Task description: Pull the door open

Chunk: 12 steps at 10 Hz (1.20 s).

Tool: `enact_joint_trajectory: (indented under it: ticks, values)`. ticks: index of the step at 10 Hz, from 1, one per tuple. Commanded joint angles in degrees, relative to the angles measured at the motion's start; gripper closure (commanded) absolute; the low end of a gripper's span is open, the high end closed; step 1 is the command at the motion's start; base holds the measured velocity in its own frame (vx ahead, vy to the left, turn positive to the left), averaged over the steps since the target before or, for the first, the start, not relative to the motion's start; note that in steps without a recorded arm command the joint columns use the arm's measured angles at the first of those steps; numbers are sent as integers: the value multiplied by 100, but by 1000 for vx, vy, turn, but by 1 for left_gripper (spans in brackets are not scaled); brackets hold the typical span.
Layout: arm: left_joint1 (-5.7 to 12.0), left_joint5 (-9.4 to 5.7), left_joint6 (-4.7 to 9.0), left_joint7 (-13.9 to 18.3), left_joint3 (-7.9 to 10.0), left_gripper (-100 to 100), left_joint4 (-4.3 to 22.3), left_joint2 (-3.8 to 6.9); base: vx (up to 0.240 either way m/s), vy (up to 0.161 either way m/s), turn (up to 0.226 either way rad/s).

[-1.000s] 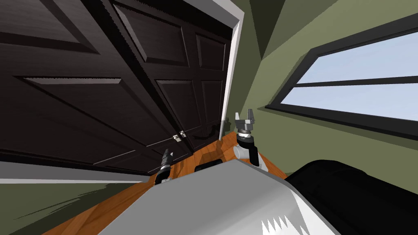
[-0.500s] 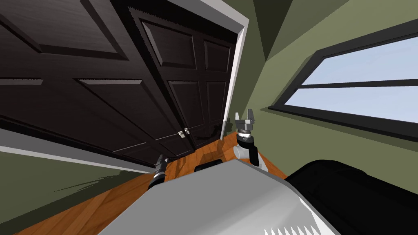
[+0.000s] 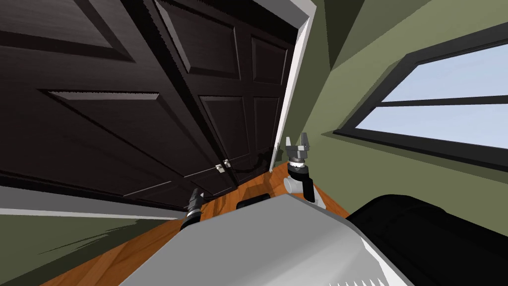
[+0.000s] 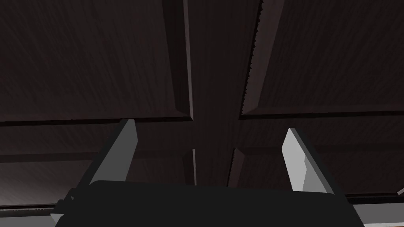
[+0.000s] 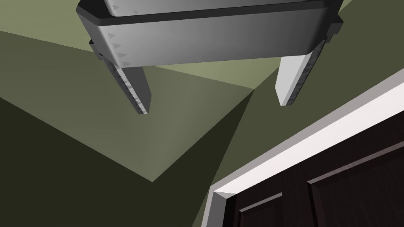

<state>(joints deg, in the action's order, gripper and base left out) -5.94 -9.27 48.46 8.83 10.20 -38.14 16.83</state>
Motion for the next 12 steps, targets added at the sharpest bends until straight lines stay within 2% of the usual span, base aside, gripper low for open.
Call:
enact_joint_trajectory:
  ticks: [1, 6, 7, 8, 12]
  values:
    - [53, 26, -60, -21, -51, -100, -154, -68, 185, 13, -106]
    - [411, 141, -37, -37, -284, -100, -303, -285, 205, -19, -121]
    - [338, 128, 9, -26, -258, -100, -267, -257, 87, -19, -5]
    - [338, 128, 9, -26, -258, 100, -267, -257, -17, 0, 16]
    - [338, 128, 9, -26, -258, 100, -267, -257, -18, 4, -8]
